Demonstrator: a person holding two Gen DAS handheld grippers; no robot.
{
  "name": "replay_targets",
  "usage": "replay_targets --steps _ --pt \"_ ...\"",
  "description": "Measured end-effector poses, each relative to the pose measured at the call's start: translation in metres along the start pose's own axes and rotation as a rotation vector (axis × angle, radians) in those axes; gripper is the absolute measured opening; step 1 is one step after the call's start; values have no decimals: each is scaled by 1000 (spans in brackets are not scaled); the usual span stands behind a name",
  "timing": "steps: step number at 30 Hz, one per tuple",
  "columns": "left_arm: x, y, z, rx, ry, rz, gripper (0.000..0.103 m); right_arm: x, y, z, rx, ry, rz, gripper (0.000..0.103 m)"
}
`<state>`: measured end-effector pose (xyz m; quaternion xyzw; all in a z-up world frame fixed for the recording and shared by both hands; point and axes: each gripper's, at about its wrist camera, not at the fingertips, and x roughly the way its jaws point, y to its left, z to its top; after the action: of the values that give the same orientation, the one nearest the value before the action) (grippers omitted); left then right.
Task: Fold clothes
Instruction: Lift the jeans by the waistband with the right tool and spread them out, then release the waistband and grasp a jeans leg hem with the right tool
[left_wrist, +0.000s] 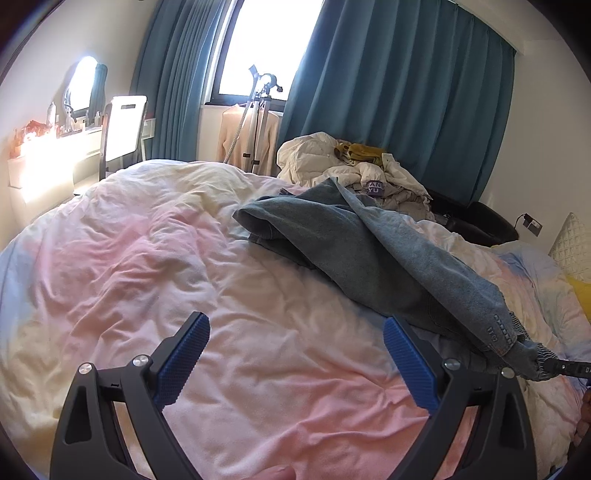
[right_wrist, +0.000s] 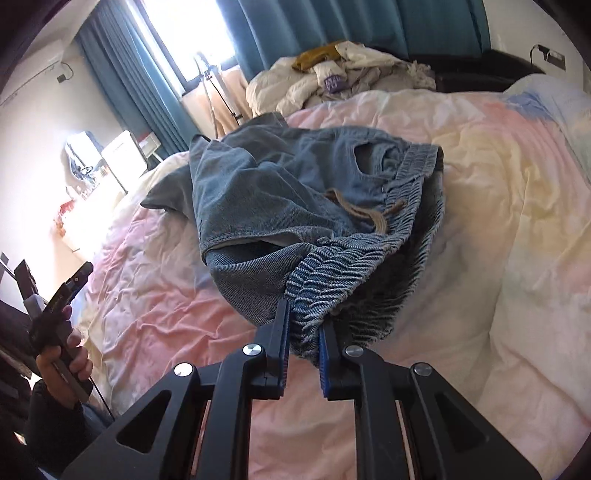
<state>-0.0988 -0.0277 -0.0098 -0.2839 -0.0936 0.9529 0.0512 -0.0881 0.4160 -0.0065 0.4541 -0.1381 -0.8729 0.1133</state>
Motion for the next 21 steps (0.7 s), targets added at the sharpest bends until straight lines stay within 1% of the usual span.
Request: replay_targets --steps 2,3,4,5,8,9,10,12,14,16,17,21 --pt "-3 -3 -1 14 -1 -4 97 2 -1 2 8 21 -7 13" --pt "-5 -3 -1 22 -2 -2 97 3 1 3 6 28 -20 14" --pt "-6 -4 -1 29 -3 0 97 2 4 5 0 34 -37 18" --pt "-7 -4 0 34 -3 -1 97 -1 7 6 -9 40 -56 19" --pt "-11 -2 2 34 -2 -4 97 -9 19 6 -61 54 -138 28" --pt "-12 -1 3 33 -4 0 97 -15 23 5 -82 44 -165 35" --pt "-13 1 4 29 -8 2 97 -21 27 3 -102 29 -190 40" --pt "-17 7 7 6 -20 3 97 -35 37 3 -134 -26 -237 44" --pt "-19 15 10 -32 -41 6 96 -48 49 9 -155 -109 -274 46" --pt "-19 19 13 -46 -41 12 96 -52 62 21 -168 -165 -265 48" --pt "-18 20 15 -46 -37 19 96 -49 69 28 -175 -178 -249 48" --pt "-14 27 18 -37 -17 50 96 -3 109 63 -208 -141 -164 49"
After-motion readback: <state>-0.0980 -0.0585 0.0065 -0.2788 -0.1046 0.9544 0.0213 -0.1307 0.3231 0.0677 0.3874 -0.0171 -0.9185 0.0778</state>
